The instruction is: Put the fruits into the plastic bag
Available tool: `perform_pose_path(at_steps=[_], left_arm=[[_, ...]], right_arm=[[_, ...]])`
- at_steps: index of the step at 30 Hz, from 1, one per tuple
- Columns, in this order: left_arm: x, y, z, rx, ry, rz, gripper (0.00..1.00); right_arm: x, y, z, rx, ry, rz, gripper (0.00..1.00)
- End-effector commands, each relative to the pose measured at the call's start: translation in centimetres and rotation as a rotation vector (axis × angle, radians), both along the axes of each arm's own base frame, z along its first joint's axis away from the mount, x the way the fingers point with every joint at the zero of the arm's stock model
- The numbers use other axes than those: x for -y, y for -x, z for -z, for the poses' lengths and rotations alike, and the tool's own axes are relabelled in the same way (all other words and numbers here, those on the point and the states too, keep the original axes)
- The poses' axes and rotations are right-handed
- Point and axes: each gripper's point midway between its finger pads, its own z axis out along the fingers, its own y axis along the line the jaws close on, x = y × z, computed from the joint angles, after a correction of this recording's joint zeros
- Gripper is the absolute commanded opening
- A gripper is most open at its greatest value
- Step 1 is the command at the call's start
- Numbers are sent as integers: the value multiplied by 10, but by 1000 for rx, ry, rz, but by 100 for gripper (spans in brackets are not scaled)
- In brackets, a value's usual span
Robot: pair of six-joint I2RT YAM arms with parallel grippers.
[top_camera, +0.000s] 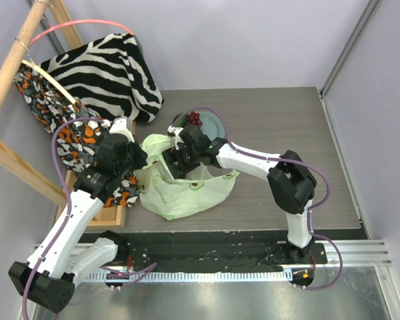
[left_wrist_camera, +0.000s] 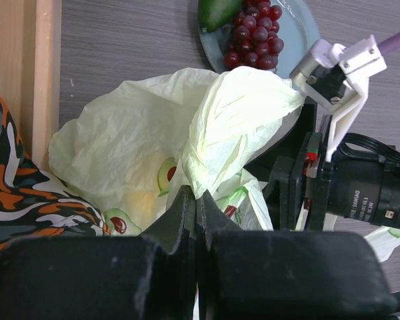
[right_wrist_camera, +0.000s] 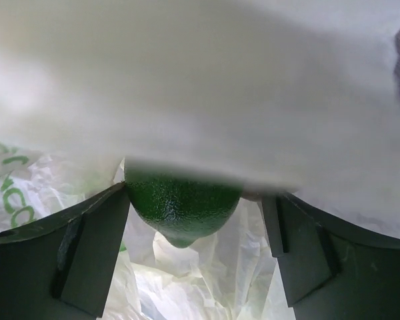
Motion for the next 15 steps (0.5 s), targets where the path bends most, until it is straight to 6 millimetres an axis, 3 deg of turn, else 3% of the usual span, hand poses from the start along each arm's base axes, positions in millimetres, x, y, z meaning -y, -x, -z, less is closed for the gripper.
perform_pose_path(at_steps=[1, 15], left_arm=[[-2, -4, -9, 34, 17, -22, 0], [-1, -4, -9, 34, 17, -16, 0]], right_arm=[[-4, -8, -51, 115, -111, 12, 89], [7, -13, -68, 122, -189, 59, 92]])
